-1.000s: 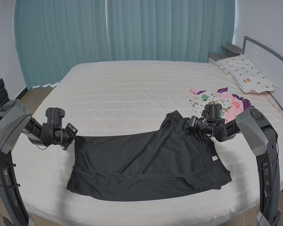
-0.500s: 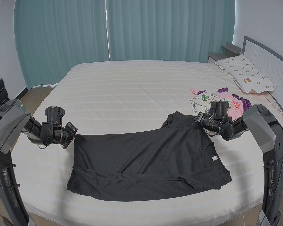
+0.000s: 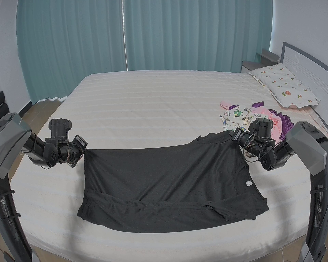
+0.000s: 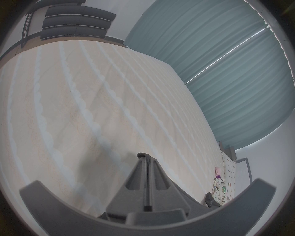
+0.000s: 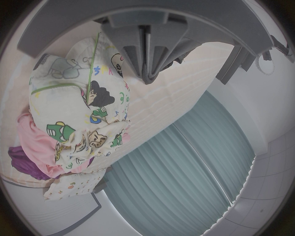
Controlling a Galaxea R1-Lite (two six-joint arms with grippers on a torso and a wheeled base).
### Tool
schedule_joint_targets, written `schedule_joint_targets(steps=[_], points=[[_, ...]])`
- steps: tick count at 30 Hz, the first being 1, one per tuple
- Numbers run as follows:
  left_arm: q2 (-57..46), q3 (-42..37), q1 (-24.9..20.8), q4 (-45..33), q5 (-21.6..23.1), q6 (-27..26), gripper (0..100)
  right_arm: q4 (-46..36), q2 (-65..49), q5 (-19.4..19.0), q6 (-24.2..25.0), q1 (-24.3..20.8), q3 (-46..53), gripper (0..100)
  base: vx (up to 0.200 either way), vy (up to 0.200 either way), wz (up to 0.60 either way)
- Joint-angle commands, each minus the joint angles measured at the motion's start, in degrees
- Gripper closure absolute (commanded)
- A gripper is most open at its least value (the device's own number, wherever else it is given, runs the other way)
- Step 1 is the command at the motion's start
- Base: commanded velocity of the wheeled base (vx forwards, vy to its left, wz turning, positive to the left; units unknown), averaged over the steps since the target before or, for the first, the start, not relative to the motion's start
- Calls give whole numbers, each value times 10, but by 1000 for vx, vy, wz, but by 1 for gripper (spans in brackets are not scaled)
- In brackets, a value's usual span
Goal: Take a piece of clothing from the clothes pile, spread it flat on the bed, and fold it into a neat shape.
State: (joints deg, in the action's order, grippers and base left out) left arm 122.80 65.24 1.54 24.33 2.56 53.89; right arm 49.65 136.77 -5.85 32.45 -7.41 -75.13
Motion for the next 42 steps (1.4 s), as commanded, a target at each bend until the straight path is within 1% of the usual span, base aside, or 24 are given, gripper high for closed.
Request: schedule_joint_targets(steps=[1,7,11,17,22,26,31,34,39,42], points=[[-7,-2,1,2,-1,0,100,16,-10,1,0,0,24,100,0,0,0],[-19,-6,12,2,0,4,100,56,-1,0,-1,-1,45,100,0,0,0],[-26,-11,12,3,-1,2,100,79,17,1,-4,-8,32,100,0,0,0],[-31,-17,11,3,0,2,100,80,19,3,-3,-11,15,100,0,0,0],[-33,-16,14,3,0,3,100,82,22,14,-1,-10,15,100,0,0,0],[-33,-18,14,3,0,2,100,84,13,14,1,-7,27,100,0,0,0],[-33,-19,14,3,0,0,100,83,-13,8,1,7,55,100,0,0,0],[-33,-23,13,3,1,-1,100,84,-37,3,1,13,93,100,0,0,0],[-33,-32,10,4,1,-5,100,84,-72,-28,2,21,142,100,0,0,0],[-34,-27,10,4,3,-16,100,86,-77,-31,1,29,149,100,0,0,0]])
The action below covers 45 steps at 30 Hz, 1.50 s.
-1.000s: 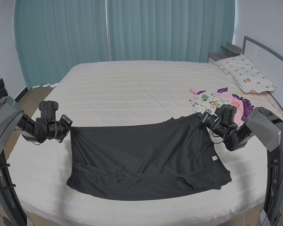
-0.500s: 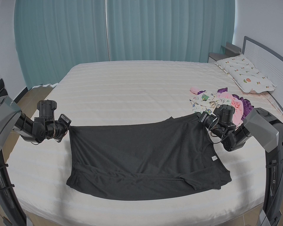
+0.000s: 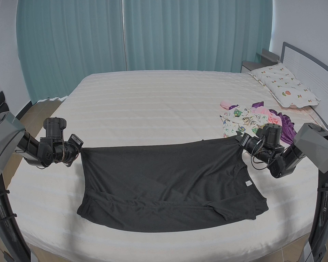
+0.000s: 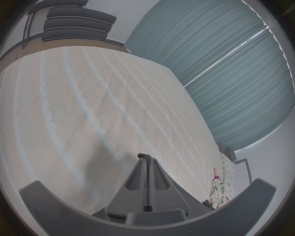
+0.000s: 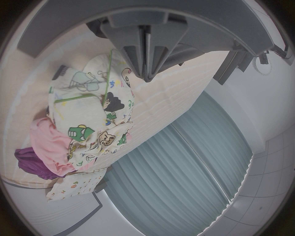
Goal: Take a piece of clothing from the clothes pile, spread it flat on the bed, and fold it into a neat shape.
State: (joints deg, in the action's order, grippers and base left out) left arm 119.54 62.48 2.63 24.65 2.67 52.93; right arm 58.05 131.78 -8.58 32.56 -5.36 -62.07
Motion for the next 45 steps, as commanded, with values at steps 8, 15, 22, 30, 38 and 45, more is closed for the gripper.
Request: schedule_joint_targets(steps=[8,15,22,30,38,45], points=[[-19,2,-1,0,-1,-28,100,34,-13,-3,0,12,16,100,0,0,0],[-22,1,1,0,-2,-30,100,51,1,0,0,10,8,100,0,0,0],[-19,-3,10,0,-1,-41,100,73,-3,4,0,12,4,100,0,0,0],[-19,-4,12,0,-1,-49,100,94,3,3,0,11,23,100,0,0,0],[-25,-32,13,0,-1,-69,100,101,-29,-4,0,11,91,100,0,0,0],[-50,-82,14,0,0,-95,100,102,-75,-19,-8,12,194,100,0,0,0]])
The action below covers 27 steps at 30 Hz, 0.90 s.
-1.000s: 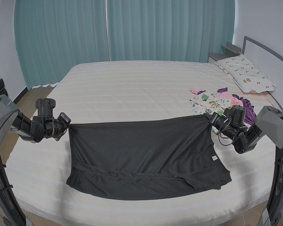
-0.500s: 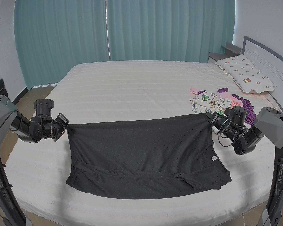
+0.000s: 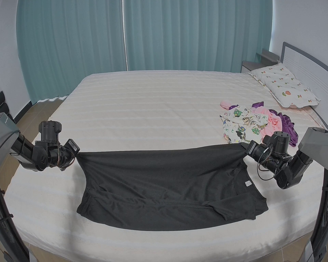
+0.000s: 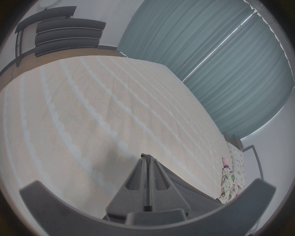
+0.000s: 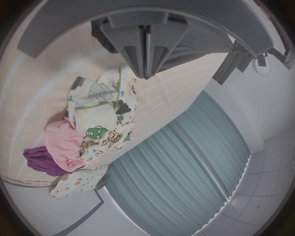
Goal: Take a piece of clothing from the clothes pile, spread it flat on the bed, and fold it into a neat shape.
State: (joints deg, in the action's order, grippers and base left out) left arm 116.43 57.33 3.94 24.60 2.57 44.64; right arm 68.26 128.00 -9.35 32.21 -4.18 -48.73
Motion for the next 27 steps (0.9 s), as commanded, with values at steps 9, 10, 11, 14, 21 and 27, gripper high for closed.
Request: schedule_joint_targets(steps=[9,10,11,14,21,27], points=[[-27,-112,1,1,4,-47,100,1,-51,-45,-51,12,195,100,0,0,0],[-26,-116,0,1,4,-47,100,1,-50,-47,-55,13,202,100,0,0,0],[-24,-122,0,1,4,-47,100,7,-46,-51,-58,13,215,100,0,0,0],[-22,-133,-1,1,5,-47,100,25,-36,-53,-58,13,233,100,0,0,0],[-4,-144,-2,1,7,-47,100,108,9,-54,-58,13,275,100,0,0,0],[0,-156,-2,1,8,-47,100,114,2,-56,-61,13,302,100,0,0,0]])
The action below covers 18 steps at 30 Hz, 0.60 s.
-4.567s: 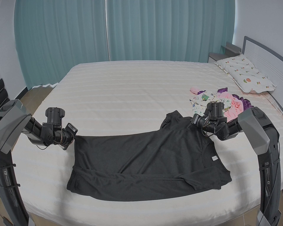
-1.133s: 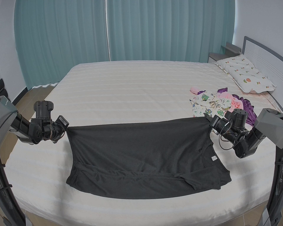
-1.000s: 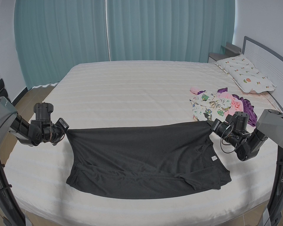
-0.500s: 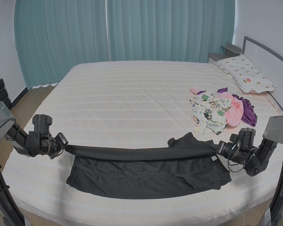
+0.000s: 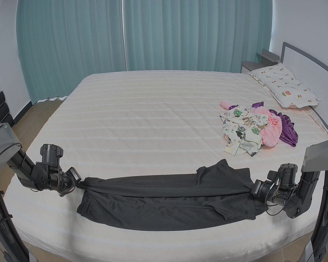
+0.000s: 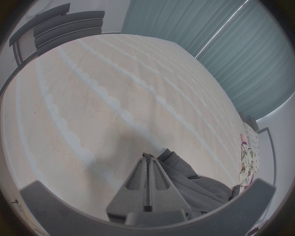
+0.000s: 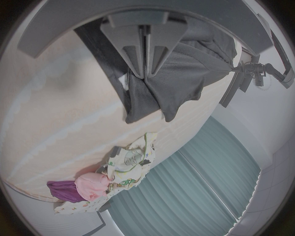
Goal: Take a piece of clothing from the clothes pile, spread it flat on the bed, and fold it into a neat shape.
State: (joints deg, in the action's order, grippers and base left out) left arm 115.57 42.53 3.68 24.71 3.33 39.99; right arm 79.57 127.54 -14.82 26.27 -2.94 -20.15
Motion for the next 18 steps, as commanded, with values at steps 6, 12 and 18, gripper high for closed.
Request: schedule_joint_targets(steps=[6,12,18], points=[[23,-9,0,0,1,0,100,33,15,-2,-3,-3,42,100,0,0,0],[19,-12,-1,0,16,2,0,49,10,-4,1,-1,45,0,0,0,0],[-8,-20,5,-2,17,8,0,75,-26,-6,23,18,44,0,0,0,0]])
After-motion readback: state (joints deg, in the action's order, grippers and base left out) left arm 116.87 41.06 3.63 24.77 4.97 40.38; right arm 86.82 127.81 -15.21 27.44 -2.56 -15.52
